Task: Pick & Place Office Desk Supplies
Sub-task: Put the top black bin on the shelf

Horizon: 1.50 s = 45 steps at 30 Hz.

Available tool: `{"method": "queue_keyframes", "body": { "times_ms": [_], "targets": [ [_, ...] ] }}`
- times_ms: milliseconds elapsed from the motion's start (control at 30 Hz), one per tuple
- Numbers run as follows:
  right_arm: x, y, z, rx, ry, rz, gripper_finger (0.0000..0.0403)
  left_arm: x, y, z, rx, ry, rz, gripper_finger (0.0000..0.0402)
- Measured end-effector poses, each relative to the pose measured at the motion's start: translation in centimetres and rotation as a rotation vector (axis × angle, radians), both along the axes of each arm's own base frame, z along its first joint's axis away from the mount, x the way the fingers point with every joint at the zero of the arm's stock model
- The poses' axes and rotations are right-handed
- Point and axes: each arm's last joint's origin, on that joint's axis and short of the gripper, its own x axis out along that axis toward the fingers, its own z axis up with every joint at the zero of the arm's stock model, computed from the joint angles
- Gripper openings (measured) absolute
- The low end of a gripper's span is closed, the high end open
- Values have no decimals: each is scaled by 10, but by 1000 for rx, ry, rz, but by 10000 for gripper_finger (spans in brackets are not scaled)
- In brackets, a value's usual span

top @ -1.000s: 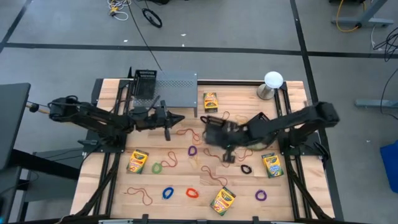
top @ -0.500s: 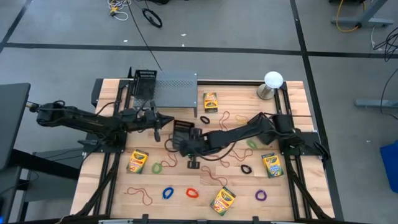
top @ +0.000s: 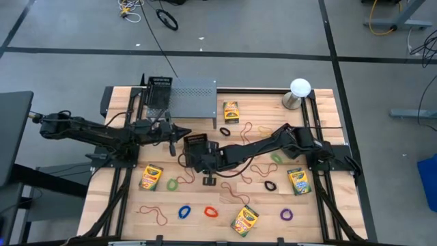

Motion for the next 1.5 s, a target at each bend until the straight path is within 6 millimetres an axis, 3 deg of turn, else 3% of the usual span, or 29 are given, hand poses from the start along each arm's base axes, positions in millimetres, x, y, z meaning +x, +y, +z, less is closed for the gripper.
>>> {"method": "queue_keyframes", "body": {
  "times_ms": [200,367,500,600,800,1000,1167,1300,1500],
  "targets": [
    [-19,5,52,-19,-61,70,118,0,0,0,-17,0,-2,9],
    [-40,3,71,-52,-60,114,65,1,-2,0,-53,-4,-69,9],
    [-68,-1,50,-23,-123,167,9,1,-3,0,-74,-8,-99,9],
    [-95,-7,37,23,-226,186,15,1,-7,-1,-87,-5,-137,9],
    [-146,-36,32,34,-457,125,5,5,-16,4,-150,8,-135,9],
    [-189,-71,9,6,-551,32,4,20,-37,19,-163,187,-58,9],
    [-211,-91,-7,-14,-634,-37,4,35,-55,35,-248,369,-3,9],
    [-223,-95,-18,-18,-664,-53,3,54,-68,39,-345,568,60,9],
    [-235,-93,-32,-9,-670,-45,5,98,-86,48,-386,786,109,17]
  ]
}}
